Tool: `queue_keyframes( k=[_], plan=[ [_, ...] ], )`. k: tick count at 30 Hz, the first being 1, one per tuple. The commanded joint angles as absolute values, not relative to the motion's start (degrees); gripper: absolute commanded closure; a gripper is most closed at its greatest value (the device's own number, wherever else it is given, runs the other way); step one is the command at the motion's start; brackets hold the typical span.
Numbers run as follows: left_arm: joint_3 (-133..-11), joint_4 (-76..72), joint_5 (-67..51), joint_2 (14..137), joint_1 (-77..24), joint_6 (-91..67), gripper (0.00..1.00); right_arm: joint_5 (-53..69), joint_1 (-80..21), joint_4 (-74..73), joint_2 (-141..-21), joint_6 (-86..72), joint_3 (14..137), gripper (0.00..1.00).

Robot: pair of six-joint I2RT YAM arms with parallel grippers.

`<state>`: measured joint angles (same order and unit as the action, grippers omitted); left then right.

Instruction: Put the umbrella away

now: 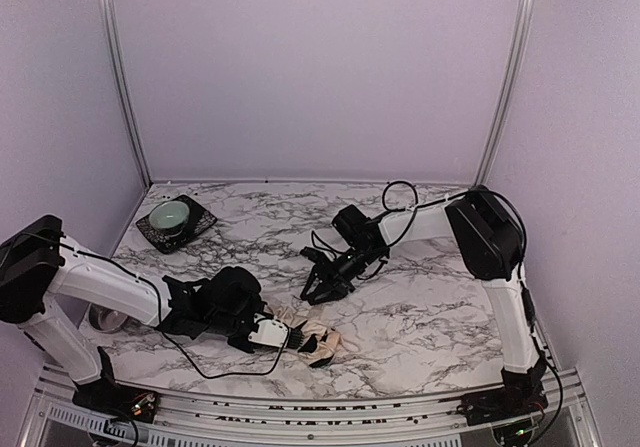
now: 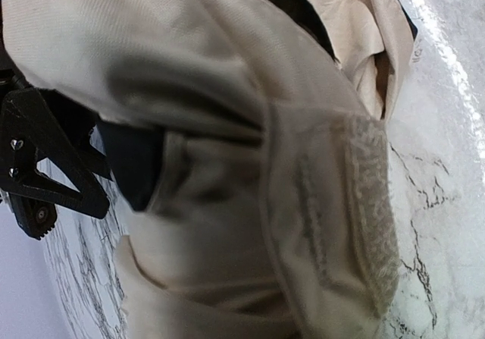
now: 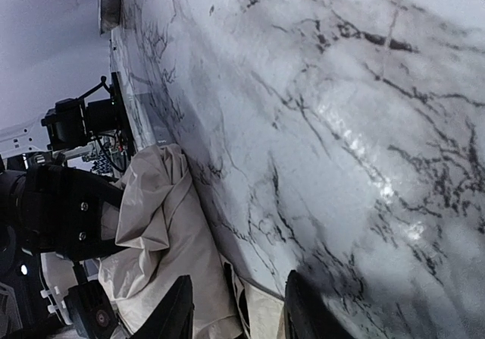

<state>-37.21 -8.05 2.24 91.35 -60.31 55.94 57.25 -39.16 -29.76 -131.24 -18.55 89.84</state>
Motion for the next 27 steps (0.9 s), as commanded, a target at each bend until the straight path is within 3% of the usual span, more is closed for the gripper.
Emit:
queue_keyframes(
  k=[1,7,12,16,27],
  plan=[
    [-32.60,9.27,3.73,98.07,-60.51,55.12,1.00,60.39,-40.71,-33.64,-133.61,-15.45,90.43,0.60],
    [-32.47,9.25,3.48,98.11,-60.67,53.52,1.00,65.67,-43.06,-30.04,-134.31,-16.58,91.21,0.66],
    [-33.46,10.55,3.30,99.28,-60.67,53.64,1.00,66.77,-41.21,-39.05,-134.09,-8.79,93.56,0.81],
    [-33.45,10.65,3.45,99.83,-60.66,53.92,1.00,65.83,-37.29,-39.74,-132.41,-8.54,93.08,1.00],
    [-35.30,11.89,3.24,99.90,-60.65,54.57,1.00,60.98,-30.69,-31.76,-128.37,-17.29,96.27,1.00]
  ],
)
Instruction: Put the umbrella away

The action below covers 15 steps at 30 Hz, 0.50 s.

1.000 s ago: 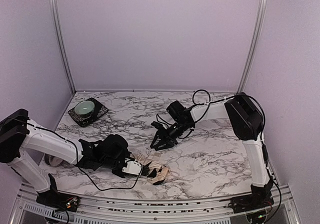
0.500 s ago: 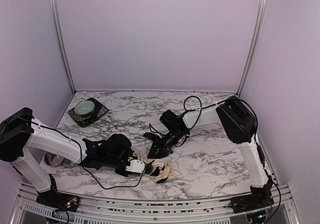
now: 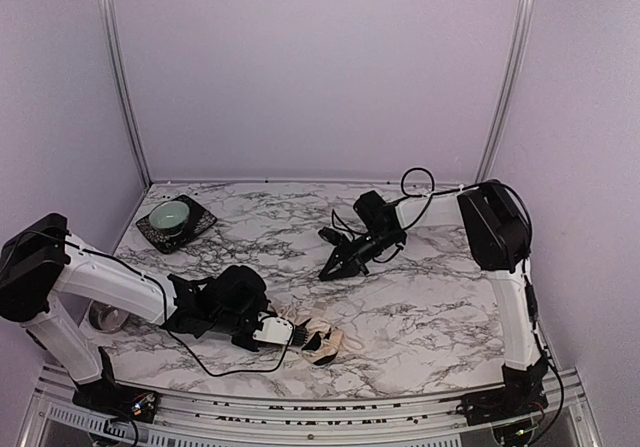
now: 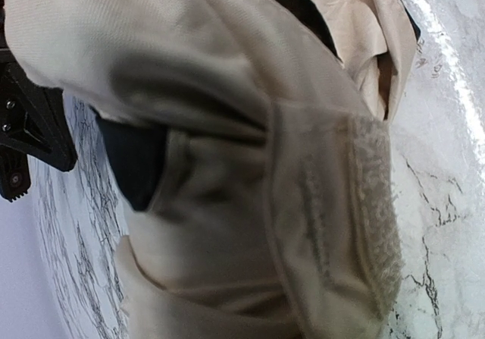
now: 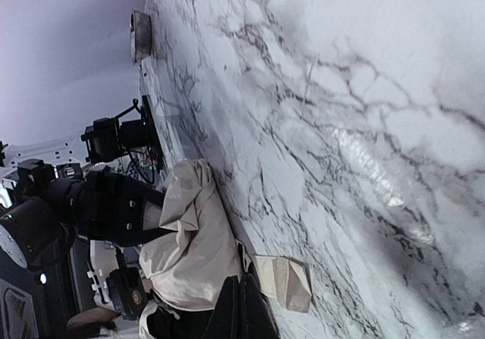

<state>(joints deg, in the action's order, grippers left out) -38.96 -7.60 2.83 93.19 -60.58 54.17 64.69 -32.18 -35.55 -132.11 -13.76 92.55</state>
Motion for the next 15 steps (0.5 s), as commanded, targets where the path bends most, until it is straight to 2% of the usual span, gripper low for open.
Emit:
queue_keyframes(
  k=[1,2,5,6,11,15],
  plan=[
    [-35.33,11.95,3.25,100.00,-60.64,54.58,1.00,57.84,-30.33,-33.86,-128.14,-16.74,96.31,1.00],
    [-35.22,11.97,3.25,100.09,-60.66,54.62,1.00,54.77,-30.17,-35.96,-127.48,-16.23,95.83,0.96],
    [-34.67,12.11,2.89,99.75,-60.69,54.93,1.00,49.66,-29.97,-40.08,-123.63,-16.54,90.73,0.67],
    [-34.57,12.05,2.71,99.61,-60.65,54.89,1.00,50.01,-30.07,-39.96,-121.51,-17.68,87.72,0.61],
    [-34.23,12.19,2.38,99.25,-60.64,54.99,1.00,51.21,-31.50,-34.11,-114.93,-29.41,75.58,0.54],
    [-33.92,12.15,2.13,99.14,-60.67,54.67,1.00,53.81,-33.33,-20.62,-113.81,-41.70,70.75,0.53]
  ],
)
